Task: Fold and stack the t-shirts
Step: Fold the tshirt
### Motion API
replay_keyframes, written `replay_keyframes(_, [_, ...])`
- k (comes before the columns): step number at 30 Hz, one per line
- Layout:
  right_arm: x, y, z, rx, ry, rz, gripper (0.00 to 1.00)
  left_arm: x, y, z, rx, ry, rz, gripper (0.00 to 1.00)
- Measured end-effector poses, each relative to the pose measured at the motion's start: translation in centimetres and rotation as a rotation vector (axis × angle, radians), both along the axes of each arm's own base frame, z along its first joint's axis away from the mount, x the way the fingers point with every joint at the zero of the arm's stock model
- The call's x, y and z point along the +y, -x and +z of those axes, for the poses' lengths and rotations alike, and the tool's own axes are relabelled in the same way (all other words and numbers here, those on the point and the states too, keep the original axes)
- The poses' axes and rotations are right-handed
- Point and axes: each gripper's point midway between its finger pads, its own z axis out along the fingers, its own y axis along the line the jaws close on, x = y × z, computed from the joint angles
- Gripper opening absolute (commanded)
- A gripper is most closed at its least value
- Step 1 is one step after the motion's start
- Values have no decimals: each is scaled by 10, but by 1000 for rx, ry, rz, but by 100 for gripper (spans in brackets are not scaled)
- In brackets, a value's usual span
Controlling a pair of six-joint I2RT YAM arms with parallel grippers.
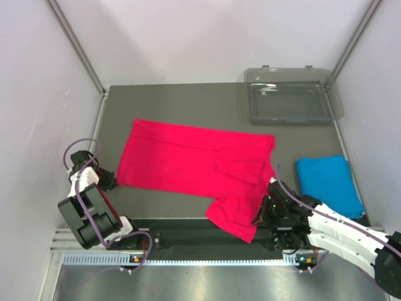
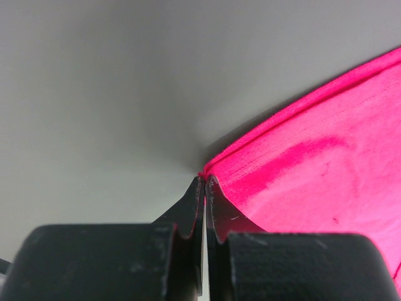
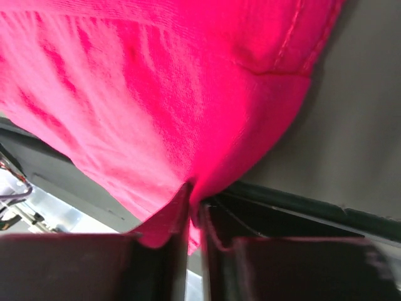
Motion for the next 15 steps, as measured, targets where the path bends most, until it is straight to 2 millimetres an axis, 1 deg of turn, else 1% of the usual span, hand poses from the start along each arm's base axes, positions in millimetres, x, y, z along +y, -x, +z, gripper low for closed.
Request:
replay_keyframes(1, [0,-1,0,-4,0,-4,2,0,0,1,-2,-3,2,0])
replay_keyframes(2, [0,-1,1,-7,1,-8,0,1,0,2,-4,-6,3,0])
replay_keyframes(4, [-4,-3,2,-17,19,-19,0,1,0,3,-5,-11,7,0])
replay_keyframes(6, [-7,-6,7,-34,43,-25,0,1,1,4,-6,-9,10,0])
replay_keyframes(8, [-8,-14,18,-59,65,-22,0,0,2,5,-3,-6,12,0])
replay_keyframes(11, [-6,-31,38,-117,82,-14,0,-1,1,8,-2,-1,8,0])
replay_keyframes(13, [-5,-43,51,-154,95,-10,0,-1,-2,12,-6,-4,0,0])
replay_keyframes(15, [-8,-53,60,-172,110,-10,0,-1,-7,19,-15,-10,-10,0])
